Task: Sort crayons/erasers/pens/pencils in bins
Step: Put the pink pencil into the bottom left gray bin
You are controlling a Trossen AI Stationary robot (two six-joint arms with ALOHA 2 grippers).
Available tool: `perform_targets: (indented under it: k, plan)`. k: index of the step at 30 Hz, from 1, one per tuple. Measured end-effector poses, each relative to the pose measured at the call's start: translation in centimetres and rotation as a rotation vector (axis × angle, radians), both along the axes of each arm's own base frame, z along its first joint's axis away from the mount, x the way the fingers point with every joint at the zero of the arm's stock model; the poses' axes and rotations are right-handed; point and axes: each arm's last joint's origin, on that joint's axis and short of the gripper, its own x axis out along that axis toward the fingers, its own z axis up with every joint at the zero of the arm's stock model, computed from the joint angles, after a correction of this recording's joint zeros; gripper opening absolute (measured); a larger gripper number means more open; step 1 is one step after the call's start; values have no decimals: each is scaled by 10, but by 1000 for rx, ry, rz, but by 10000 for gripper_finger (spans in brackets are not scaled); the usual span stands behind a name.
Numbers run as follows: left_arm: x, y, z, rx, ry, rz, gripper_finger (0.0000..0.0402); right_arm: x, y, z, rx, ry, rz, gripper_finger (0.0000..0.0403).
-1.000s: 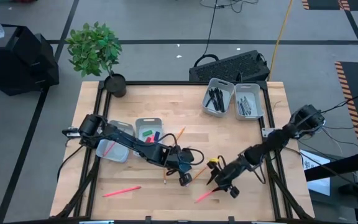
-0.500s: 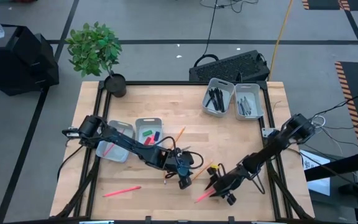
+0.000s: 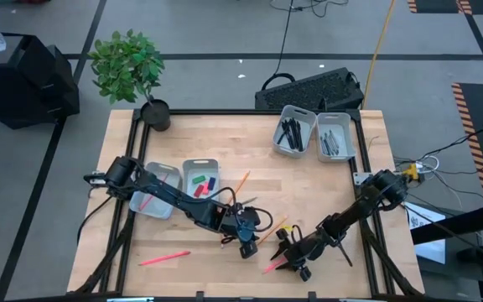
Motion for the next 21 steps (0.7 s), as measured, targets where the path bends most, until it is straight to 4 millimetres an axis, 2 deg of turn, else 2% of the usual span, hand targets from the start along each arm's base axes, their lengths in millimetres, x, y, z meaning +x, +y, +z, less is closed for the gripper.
perform_targets:
  k: [5,15,18,21]
  plan:
    - [-1,-2,0,-7,1,2,170,0,0,-8,18,25,5,124]
    - [0,-5,2,-16,-7,-6,170,-20,-15,-23,59,153,-19,15]
    - [1,-17,17,-22,-36,-48,170,-22,-16,-25,58,167,-15,14]
    - [1,-37,39,-11,-105,-102,170,-22,-17,-25,67,170,-18,22]
